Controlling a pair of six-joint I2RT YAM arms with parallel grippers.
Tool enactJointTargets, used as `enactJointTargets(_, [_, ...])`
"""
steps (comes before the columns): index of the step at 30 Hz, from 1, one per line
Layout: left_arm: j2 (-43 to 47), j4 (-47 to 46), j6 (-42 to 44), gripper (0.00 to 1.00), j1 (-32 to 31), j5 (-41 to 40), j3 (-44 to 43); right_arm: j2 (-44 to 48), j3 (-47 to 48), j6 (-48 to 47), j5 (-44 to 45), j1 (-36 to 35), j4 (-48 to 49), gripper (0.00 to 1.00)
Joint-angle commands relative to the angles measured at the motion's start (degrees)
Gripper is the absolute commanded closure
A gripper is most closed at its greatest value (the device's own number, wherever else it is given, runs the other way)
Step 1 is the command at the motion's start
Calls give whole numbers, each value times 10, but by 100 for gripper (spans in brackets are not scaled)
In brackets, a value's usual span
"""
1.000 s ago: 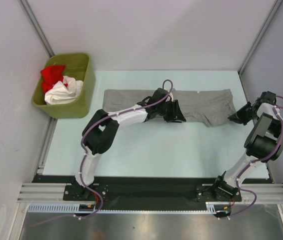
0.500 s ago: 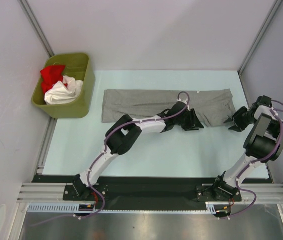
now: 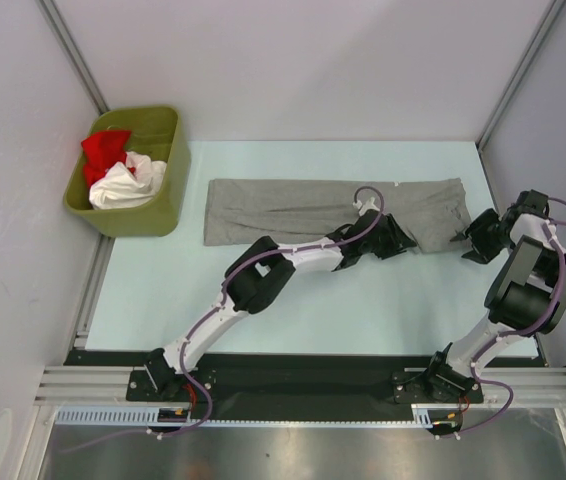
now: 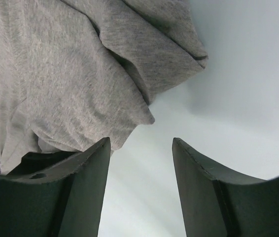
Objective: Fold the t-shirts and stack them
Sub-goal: Fold the tshirt
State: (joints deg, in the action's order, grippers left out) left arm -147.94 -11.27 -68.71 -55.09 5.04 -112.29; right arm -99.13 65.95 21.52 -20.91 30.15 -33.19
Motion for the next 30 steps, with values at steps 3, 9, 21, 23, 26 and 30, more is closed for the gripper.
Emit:
enactJointTargets(3, [-26, 6, -55, 55, -12, -49, -52, 25, 6, 5, -12, 8, 17, 41])
enactJointTargets(9, [-40, 5, -72, 55, -30, -68, -71, 20, 2, 4, -20, 9, 20, 41])
enactJointTargets(21, [-43, 0, -87, 78, -28, -56, -77, 3, -9, -18, -19, 21, 21, 47])
enactJointTargets(23, [-36, 3, -83, 85, -27, -43, -75, -1, -9, -20, -29, 21, 27, 53])
enactJointTargets(26, [-24, 8, -69, 91, -27, -42, -70, -4, -10, -22, -32, 17, 30, 67])
enactJointTargets(30, [-8, 14, -56, 100, -25, -41, -62, -11, -13, -25, -25, 14, 37, 67])
